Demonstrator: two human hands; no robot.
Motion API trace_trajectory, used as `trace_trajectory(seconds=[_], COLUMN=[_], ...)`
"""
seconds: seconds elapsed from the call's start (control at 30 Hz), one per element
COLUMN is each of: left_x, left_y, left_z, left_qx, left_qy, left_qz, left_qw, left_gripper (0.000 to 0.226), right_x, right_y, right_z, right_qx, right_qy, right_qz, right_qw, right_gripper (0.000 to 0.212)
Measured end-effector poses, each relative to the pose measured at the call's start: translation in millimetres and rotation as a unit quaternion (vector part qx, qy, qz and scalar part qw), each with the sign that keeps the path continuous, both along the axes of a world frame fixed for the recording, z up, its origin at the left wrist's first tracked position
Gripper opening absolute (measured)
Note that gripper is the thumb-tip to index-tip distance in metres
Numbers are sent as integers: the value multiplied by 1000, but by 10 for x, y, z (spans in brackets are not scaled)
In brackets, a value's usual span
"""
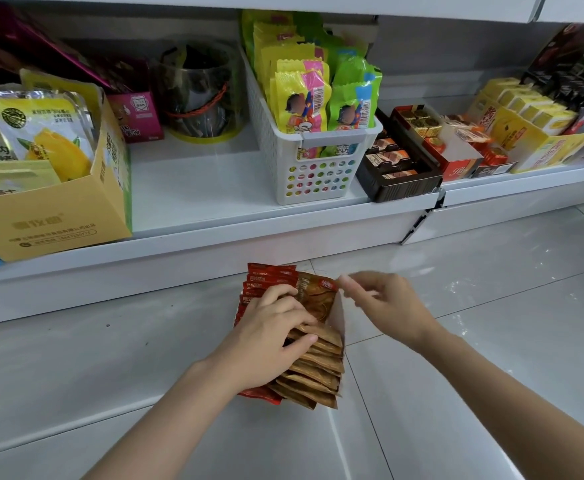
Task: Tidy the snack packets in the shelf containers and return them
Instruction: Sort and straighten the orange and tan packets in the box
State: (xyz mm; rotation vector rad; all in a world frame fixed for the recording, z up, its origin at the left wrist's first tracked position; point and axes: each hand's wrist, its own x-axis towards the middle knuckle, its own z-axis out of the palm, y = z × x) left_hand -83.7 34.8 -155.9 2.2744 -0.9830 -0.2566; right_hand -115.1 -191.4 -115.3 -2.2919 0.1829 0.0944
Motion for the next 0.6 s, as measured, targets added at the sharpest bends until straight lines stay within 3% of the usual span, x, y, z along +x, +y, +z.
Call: trace_trajectory(seconds=[0.07, 0.17, 0.37, 0.53, 0.6], left_x=[3, 11, -35, -50, -49], left_y=[-3, -19, -6, -16, -18], left_z=[-11, 4, 46, 120, 126], left_qx=[-9, -12, 19, 31, 31], left_qy=[8, 1, -51, -48, -26], left_qz=[10, 16, 4, -37, -39], left_qw=[1000, 1000, 999, 998, 998], left_gripper=[29, 28, 32, 28, 29], right_x=[52, 103, 14, 21, 11], right_y=[61, 179, 281, 270, 225], right_z=[-82, -222, -313, -415, -361], right_qx=[-94, -153, -221, -197, -97], right_qy=[-42, -9, -111, -24, -66], right_qz=[-37, -9, -21, -56, -115], right_qw=[994, 988, 969, 979, 987], right_gripper=[32, 41, 12, 18, 13])
